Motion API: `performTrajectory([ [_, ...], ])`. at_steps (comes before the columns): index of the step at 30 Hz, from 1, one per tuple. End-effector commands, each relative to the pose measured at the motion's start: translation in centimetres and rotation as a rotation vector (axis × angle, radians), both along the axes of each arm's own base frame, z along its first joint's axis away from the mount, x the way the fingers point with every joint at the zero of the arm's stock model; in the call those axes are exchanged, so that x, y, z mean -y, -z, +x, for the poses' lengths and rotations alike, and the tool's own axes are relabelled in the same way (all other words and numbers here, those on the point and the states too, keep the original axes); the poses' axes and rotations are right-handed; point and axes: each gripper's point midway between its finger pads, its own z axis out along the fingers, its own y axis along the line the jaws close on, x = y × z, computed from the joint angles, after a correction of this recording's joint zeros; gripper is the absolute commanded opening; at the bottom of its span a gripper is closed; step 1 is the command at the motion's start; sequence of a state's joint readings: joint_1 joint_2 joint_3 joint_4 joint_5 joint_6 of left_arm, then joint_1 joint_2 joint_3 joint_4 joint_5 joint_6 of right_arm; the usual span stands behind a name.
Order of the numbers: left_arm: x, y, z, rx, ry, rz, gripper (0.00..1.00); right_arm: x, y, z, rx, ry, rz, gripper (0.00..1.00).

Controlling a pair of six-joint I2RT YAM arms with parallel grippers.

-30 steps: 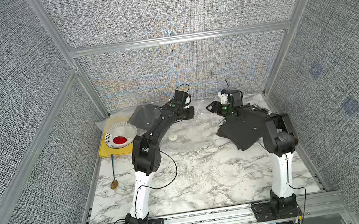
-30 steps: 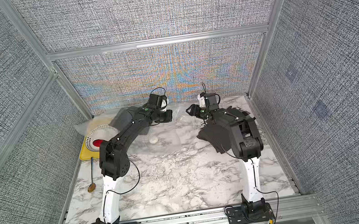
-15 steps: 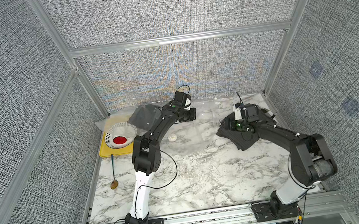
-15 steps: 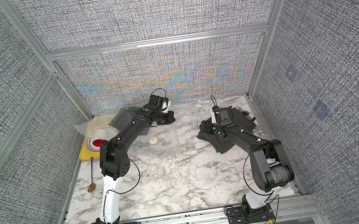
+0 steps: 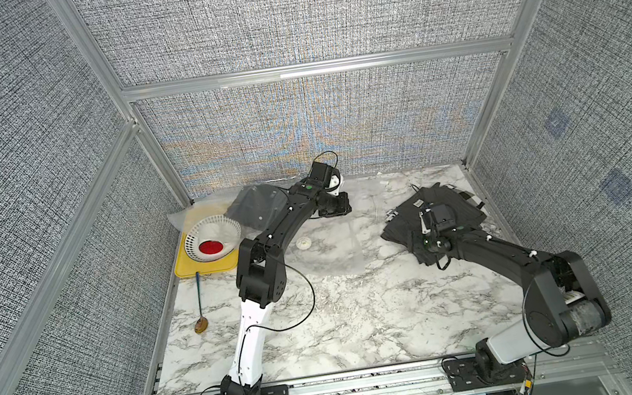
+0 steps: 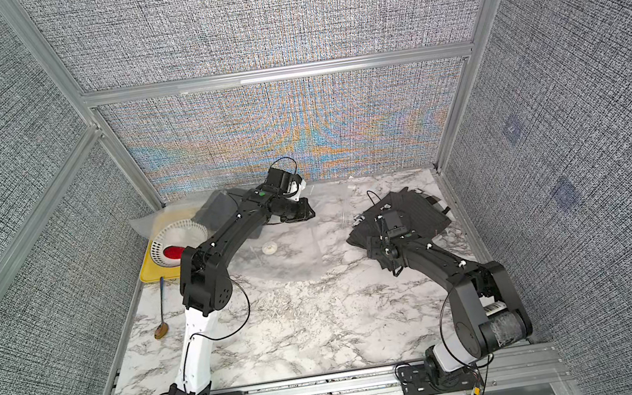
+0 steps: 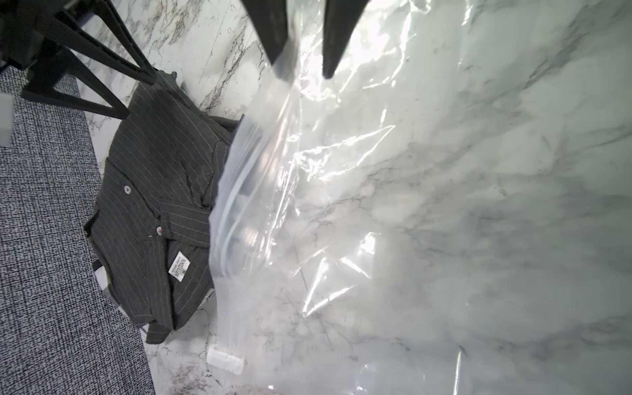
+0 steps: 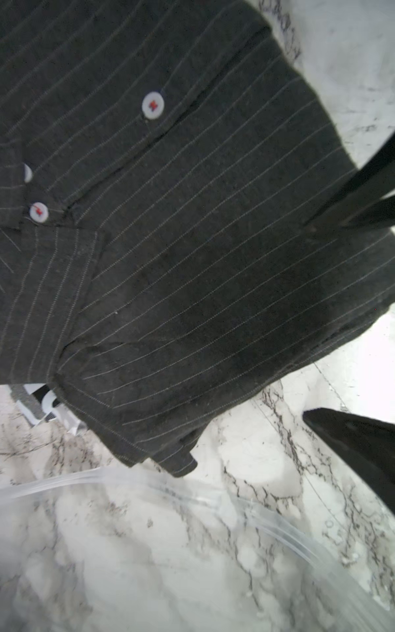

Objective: Place the folded shirt into the vacuum bag
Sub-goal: Move the shirt at the center of the board.

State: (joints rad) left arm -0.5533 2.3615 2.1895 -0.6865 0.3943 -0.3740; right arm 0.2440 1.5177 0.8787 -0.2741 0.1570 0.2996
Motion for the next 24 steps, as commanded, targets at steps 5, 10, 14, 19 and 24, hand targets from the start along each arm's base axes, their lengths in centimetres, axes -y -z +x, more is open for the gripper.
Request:
performTrajectory([
  [5, 1.0, 0.8, -1.4, -0.037, 0.042, -0.005, 0.37, 0.9, 1.2, -0.3, -0.053, 0.014, -0.168, 0.79],
  [10, 2.0, 1.0, -2.6, -0.052, 0.065, -0.005, 0.38, 1.3, 1.7, -0.2, -0.073, 0.021, -0.238, 0.77],
  [14, 2.0, 0.6, -3.6, -0.038, 0.069, 0.018, 0.40, 1.3, 2.9, 0.0, -0.100, 0.021, -0.259, 0.73],
  [19, 1.2, 0.4, -4.1, -0.020, 0.060, 0.049, 0.45, 1.1, 3.8, 0.3, -0.118, 0.017, -0.261, 0.54],
  [24, 1.0, 0.3, -4.3, -0.019, 0.061, 0.052, 0.45, 0.9, 2.9, 0.5, -0.091, 0.026, -0.240, 0.26],
])
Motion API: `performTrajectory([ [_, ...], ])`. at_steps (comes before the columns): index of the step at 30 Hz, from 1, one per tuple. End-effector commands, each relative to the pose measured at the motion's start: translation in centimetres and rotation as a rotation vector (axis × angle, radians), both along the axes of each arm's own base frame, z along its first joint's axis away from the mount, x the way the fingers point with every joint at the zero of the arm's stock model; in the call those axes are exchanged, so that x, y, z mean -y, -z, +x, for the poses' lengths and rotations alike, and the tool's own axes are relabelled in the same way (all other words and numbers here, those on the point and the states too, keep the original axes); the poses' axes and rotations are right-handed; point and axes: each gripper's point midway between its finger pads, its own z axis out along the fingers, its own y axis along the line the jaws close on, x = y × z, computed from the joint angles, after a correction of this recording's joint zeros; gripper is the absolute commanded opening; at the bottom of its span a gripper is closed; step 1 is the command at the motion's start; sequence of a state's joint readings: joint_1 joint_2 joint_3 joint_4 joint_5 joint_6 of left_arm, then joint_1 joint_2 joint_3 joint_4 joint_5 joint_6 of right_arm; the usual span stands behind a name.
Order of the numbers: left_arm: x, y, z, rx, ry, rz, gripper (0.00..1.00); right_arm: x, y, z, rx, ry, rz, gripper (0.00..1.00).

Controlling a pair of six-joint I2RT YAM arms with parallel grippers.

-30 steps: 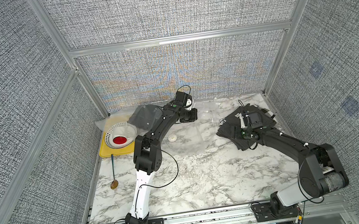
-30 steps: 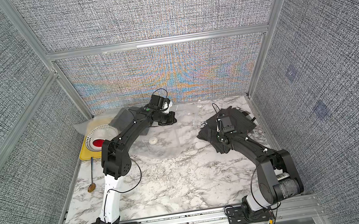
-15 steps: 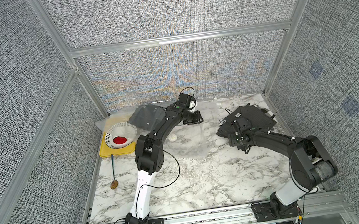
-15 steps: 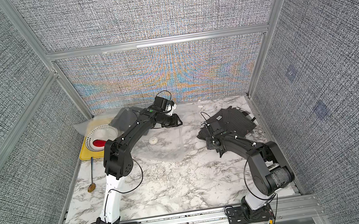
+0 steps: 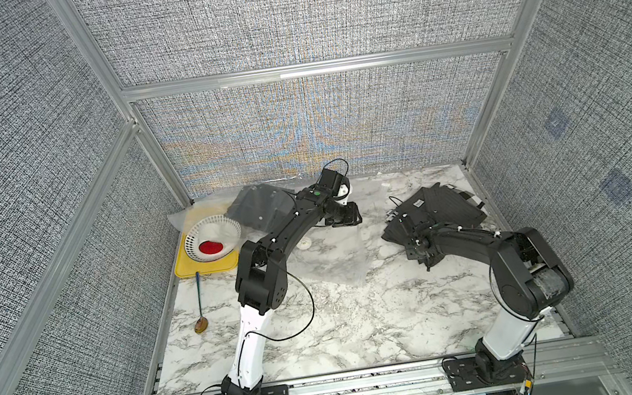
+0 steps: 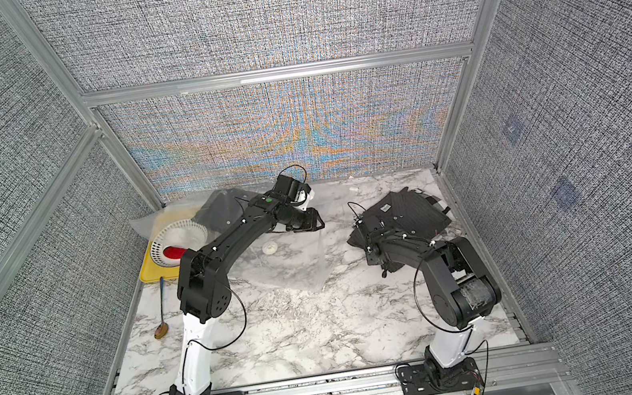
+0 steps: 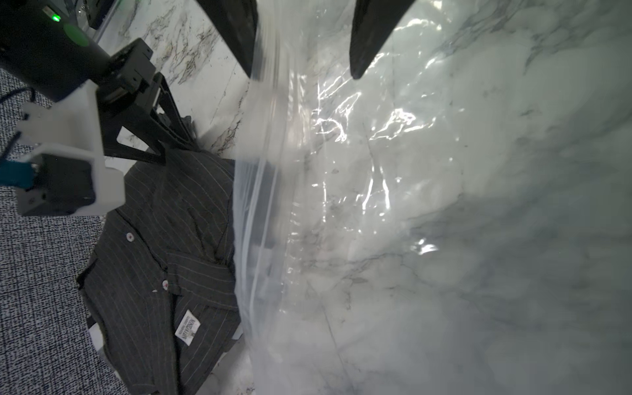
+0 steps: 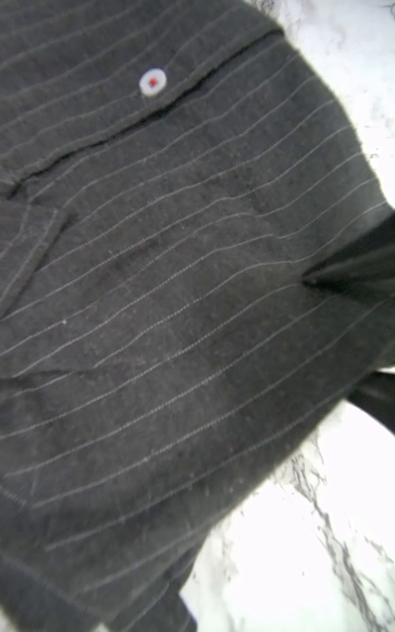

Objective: Place the folded shirt into the vacuum bag
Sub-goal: Move the shirt at the center of the board.

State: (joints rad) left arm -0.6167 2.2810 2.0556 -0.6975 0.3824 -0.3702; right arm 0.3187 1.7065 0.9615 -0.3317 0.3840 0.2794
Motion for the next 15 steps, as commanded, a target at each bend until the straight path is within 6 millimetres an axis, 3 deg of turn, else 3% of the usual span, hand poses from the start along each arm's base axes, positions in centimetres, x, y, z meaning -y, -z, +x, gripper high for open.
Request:
performTrajectory([
  [1, -0.2, -0.5, 0.1, 0.027, 0.003, 0.008, 0.45, 0.0, -1.1, 0.1, 0.027, 0.011, 0.017, 0.22],
  [4, -0.3, -0.8, 0.1, 0.032, 0.004, 0.005, 0.45, -0.4, -2.0, 0.0, 0.053, 0.002, 0.047, 0.14],
  [8, -0.2, -0.8, 0.1, 0.031, 0.007, 0.004, 0.45, -1.0, -2.6, 0.2, 0.062, -0.013, 0.078, 0.10],
  [12, 0.0, -1.3, -0.4, 0.029, 0.017, -0.009, 0.45, -1.9, -1.8, 0.2, 0.041, -0.038, 0.124, 0.07],
  [15, 0.1, -2.6, -1.1, 0.050, 0.026, -0.018, 0.52, -2.5, -1.4, 0.0, 0.034, -0.046, 0.157, 0.06],
])
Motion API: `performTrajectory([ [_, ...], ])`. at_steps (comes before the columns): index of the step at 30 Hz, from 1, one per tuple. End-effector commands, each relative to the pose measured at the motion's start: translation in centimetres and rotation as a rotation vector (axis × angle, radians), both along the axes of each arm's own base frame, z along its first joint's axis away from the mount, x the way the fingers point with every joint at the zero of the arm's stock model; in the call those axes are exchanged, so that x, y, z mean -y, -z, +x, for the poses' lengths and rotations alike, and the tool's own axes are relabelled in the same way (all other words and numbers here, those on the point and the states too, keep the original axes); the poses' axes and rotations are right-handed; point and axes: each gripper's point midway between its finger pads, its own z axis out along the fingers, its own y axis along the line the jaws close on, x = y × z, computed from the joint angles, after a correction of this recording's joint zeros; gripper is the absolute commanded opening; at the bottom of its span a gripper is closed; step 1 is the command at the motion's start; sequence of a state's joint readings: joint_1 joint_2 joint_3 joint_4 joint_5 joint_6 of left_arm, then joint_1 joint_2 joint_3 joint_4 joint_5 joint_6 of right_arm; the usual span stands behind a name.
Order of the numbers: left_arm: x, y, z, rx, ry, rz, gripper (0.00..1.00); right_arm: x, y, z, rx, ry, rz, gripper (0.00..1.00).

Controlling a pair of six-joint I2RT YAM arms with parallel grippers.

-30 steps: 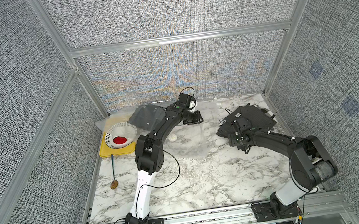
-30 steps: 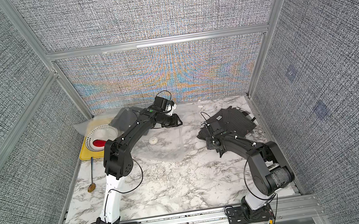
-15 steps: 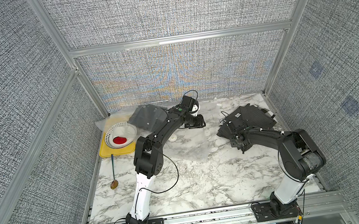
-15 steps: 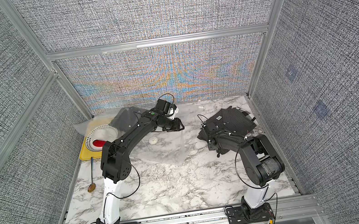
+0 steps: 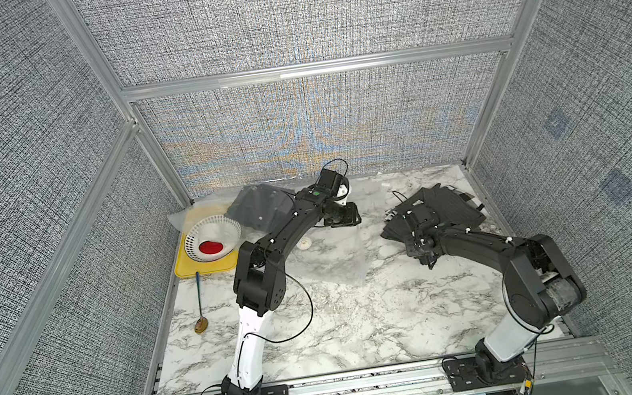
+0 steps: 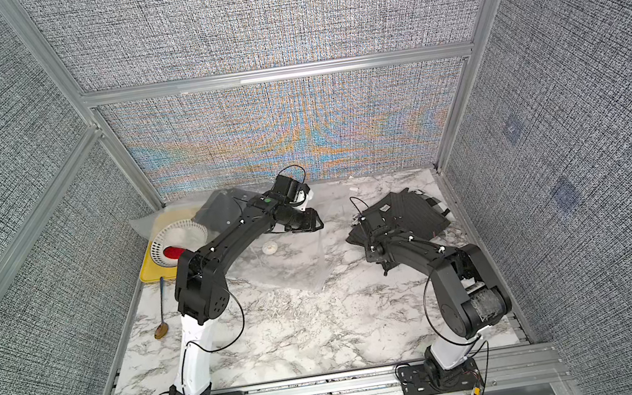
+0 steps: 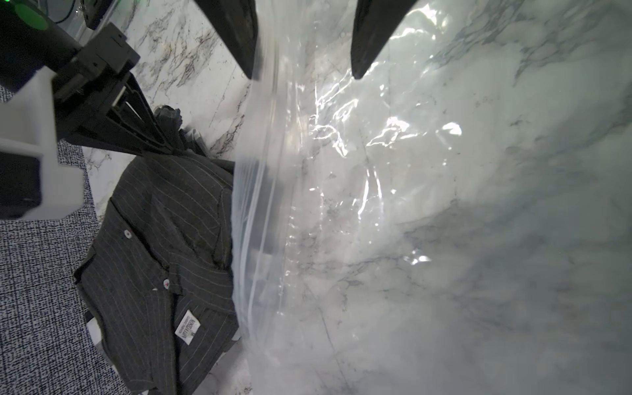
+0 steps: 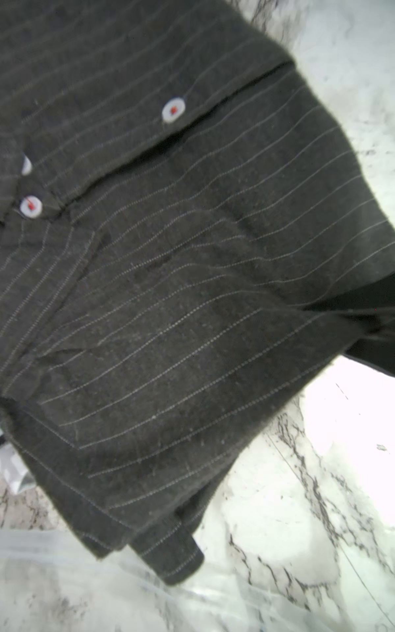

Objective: Place the folded shirt into the vacuum bag
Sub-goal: Move the shirt at the center of the board.

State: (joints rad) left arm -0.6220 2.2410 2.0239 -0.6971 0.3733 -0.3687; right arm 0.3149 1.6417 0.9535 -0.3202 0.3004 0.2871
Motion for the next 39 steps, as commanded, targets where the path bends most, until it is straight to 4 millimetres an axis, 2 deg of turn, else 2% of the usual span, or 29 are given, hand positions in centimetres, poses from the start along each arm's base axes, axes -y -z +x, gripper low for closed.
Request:
performTrajectory([
  [1, 0.3, -2.2, -0.7, 0.050, 0.027, -0.019, 0.55, -1.2, 0.2, -0.2, -0.006, -0.023, 0.071, 0.06],
  [3, 0.1, -3.1, -1.1, 0.069, 0.025, -0.019, 0.60, -1.3, -0.1, -0.3, 0.003, -0.021, 0.095, 0.06],
  [7, 0.1, -4.7, -2.2, 0.086, 0.032, -0.031, 0.65, -0.9, -0.8, -0.4, 0.030, -0.010, 0.150, 0.06],
  [9, 0.6, -5.4, -3.0, 0.089, 0.047, -0.043, 0.66, -0.6, -0.7, -0.5, 0.031, -0.002, 0.176, 0.06],
  [13, 3.3, -5.9, -5.7, 0.079, 0.118, -0.064, 0.66, -0.6, -0.6, -0.5, 0.033, -0.006, 0.236, 0.06],
  [15, 4.1, -5.2, -6.4, 0.070, 0.138, -0.052, 0.66, -1.3, -1.1, -0.4, 0.047, -0.028, 0.284, 0.05],
  [19, 3.6, -3.1, -5.5, 0.077, 0.100, 0.016, 0.66, -2.7, -2.0, 0.0, 0.061, -0.068, 0.358, 0.06],
  [22, 2.9, -1.5, -4.5, 0.097, 0.074, 0.085, 0.71, -3.5, -1.6, 0.2, 0.050, -0.082, 0.393, 0.06],
  [25, 2.6, 0.3, -3.7, 0.094, 0.064, 0.144, 0.72, -4.1, -0.2, 0.2, 0.019, -0.083, 0.419, 0.07],
  [26, 2.7, 0.7, -3.6, 0.085, 0.068, 0.147, 0.72, -4.1, 0.3, 0.2, 0.007, -0.079, 0.416, 0.10],
  [28, 2.8, 1.5, -3.4, 0.073, 0.065, 0.155, 0.71, -3.7, 1.2, 0.1, -0.019, -0.061, 0.392, 0.30],
  [31, 2.7, 1.9, -3.3, 0.065, 0.062, 0.157, 0.71, -3.7, 0.0, 0.4, 0.014, -0.066, 0.331, 0.50],
  [35, 2.6, 2.3, -3.2, 0.071, 0.063, 0.179, 0.76, -3.7, -2.6, 1.2, 0.074, -0.075, 0.269, 0.61],
  [39, 1.7, 3.0, -3.1, 0.143, 0.068, 0.338, 0.81, -3.3, -3.5, 2.0, 0.100, -0.062, 0.227, 0.66],
])
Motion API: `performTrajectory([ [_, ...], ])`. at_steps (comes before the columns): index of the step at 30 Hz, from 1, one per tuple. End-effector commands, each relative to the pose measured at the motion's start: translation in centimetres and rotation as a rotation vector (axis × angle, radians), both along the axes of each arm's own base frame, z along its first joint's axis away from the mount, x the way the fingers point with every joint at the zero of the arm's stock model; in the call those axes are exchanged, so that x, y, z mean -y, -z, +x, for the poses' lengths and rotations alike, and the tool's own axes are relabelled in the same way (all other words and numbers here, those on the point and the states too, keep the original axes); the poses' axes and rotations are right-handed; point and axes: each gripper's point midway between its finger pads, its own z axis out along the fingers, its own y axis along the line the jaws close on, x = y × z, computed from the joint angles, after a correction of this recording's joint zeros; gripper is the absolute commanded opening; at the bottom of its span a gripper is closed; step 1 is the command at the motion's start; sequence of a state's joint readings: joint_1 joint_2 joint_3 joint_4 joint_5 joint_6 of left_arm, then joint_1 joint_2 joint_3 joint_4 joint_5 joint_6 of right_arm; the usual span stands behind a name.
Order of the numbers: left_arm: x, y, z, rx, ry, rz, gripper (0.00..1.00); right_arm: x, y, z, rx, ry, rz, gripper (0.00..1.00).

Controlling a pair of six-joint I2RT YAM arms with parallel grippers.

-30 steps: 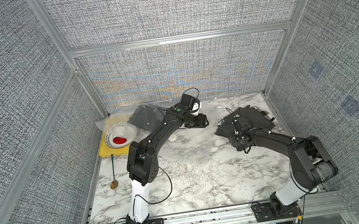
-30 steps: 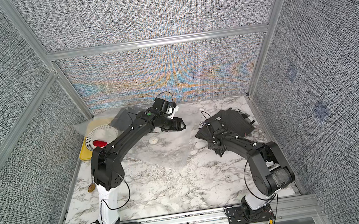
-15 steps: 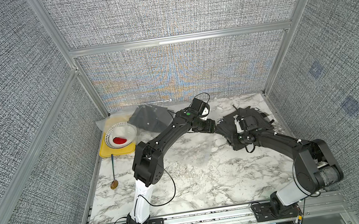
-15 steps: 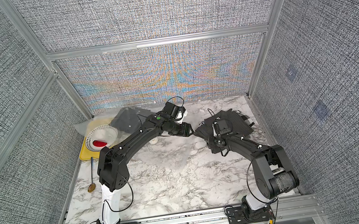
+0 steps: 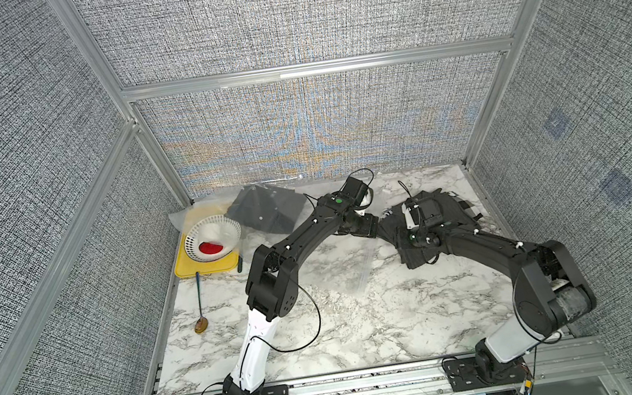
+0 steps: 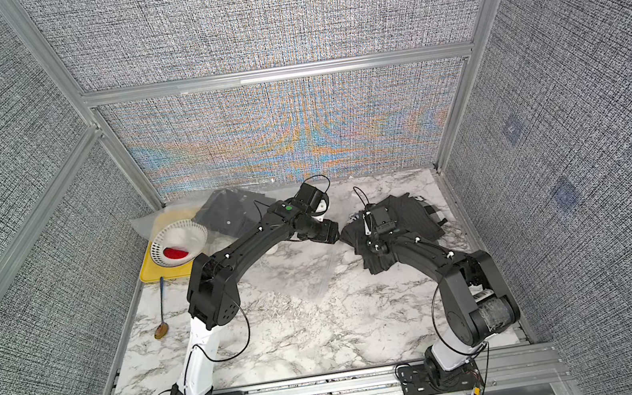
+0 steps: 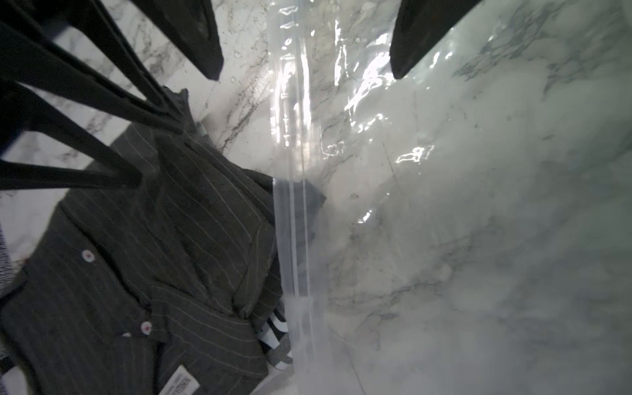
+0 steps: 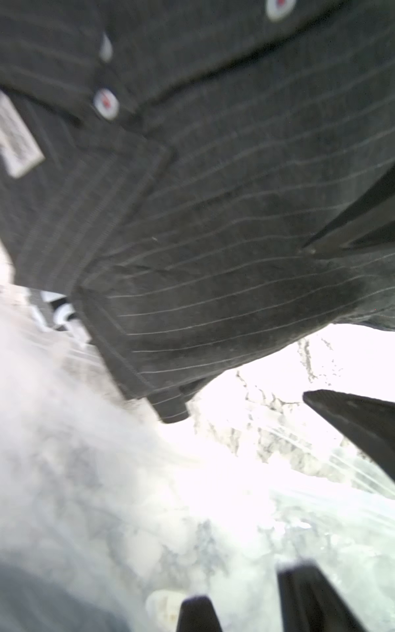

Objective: Place the folded shirt into the vacuum bag
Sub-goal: Move the shirt at the center of the board.

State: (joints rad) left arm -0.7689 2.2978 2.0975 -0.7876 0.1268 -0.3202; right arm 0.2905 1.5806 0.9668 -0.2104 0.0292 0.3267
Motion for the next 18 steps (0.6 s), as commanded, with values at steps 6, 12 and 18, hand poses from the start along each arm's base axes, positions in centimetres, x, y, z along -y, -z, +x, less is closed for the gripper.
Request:
performTrajectory([
  [6, -0.9, 2.2, -0.6, 0.035, 0.033, 0.182, 0.85, 2.7, -0.9, 0.4, 0.013, 0.098, -0.009, 0.69],
  [12, -1.1, 3.2, -0.7, 0.133, 0.054, 0.346, 1.00, 3.7, -1.8, 0.1, 0.043, 0.120, 0.053, 0.72],
  [18, -1.4, 3.7, -1.0, 0.205, 0.064, 0.463, 1.00, 4.1, -1.4, -0.3, 0.040, 0.125, 0.074, 0.77],
])
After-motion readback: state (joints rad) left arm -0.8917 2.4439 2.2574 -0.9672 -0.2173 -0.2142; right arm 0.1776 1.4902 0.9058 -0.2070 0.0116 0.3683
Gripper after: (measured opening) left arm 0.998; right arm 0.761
